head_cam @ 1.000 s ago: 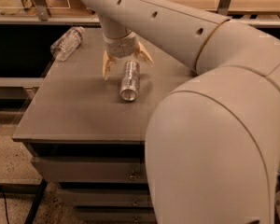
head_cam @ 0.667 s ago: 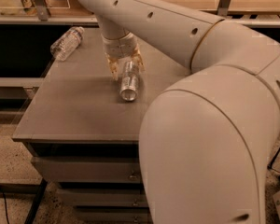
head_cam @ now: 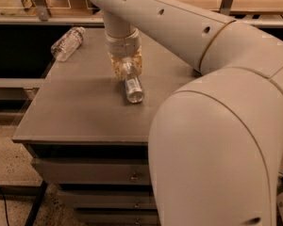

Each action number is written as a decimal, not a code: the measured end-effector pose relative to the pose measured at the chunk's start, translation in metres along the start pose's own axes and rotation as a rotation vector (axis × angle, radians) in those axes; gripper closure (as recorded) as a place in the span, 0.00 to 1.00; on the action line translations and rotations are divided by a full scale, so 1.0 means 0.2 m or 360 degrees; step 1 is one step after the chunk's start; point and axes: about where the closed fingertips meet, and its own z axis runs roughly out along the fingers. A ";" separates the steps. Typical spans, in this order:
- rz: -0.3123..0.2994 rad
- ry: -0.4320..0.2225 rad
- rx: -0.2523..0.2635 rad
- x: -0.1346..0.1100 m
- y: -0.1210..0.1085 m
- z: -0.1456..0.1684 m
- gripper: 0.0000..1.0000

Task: Place redbull can upright

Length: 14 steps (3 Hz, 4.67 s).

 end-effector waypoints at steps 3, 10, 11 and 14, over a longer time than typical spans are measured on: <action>-0.0077 -0.0109 -0.0046 0.03 0.02 -0.07 1.00; -0.0341 -0.1019 -0.0415 0.03 -0.25 -0.44 1.00; -0.0304 -0.1026 -0.0309 0.03 -0.25 -0.41 1.00; -0.0217 -0.1351 -0.0514 0.06 -0.32 -0.35 1.00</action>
Offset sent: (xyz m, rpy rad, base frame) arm -0.0059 0.0008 0.0112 0.0320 -0.0414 0.0454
